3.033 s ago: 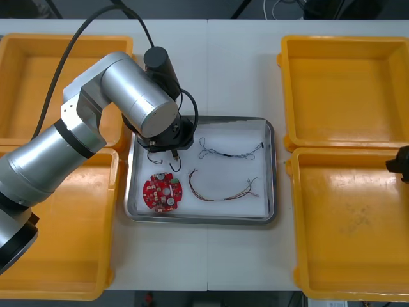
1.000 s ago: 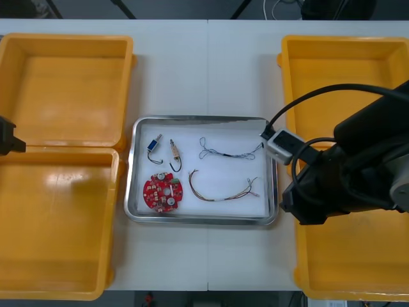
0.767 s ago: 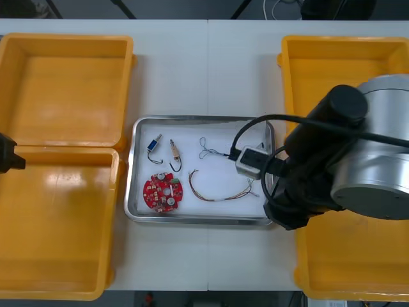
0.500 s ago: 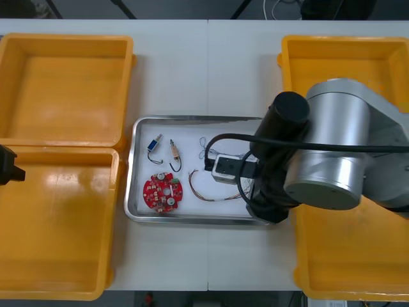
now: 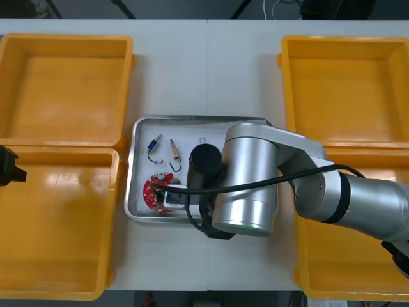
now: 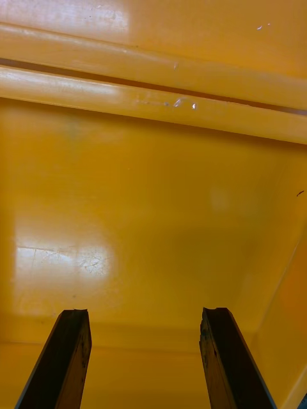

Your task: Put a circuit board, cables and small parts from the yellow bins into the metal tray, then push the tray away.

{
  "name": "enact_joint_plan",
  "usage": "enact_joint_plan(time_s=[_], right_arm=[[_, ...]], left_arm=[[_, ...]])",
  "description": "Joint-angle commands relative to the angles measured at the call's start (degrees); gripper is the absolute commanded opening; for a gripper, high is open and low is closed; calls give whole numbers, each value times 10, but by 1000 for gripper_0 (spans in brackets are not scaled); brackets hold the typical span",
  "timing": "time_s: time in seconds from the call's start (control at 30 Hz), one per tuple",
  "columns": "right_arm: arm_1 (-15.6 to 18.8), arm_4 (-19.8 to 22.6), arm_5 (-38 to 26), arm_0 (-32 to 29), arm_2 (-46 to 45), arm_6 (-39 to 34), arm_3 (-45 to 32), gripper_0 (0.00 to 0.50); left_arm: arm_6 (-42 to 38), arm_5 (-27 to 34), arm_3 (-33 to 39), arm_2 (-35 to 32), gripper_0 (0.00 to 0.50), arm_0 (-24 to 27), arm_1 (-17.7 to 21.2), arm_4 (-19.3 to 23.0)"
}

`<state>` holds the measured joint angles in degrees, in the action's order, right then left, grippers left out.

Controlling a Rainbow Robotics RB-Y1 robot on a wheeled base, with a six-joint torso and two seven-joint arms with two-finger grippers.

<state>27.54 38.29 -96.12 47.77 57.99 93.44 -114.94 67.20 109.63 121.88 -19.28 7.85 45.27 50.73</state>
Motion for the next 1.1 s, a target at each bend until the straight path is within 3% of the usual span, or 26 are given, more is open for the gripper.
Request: enact_joint_plan(time_s=[0.03,0.33,0.57,0.8,1.1], right_arm=[[-32,-21,36,32,49,11,30,500],[-60,-33,63,36,72,10,73,500],[-62,-36,64,35,90,8,84,500],[-63,-74,72,35,108,10,94,500],[-71,-75,78,35,108,9,101,500]], left_arm=[[64,4,18,-15,500,-10,21,5],[64,4,18,-15,500,-10,21,5],[64,4,18,-15,500,-10,21,5],[64,4,18,-15,500,-10,21,5],[64,4,18,-15,500,-10,21,5]])
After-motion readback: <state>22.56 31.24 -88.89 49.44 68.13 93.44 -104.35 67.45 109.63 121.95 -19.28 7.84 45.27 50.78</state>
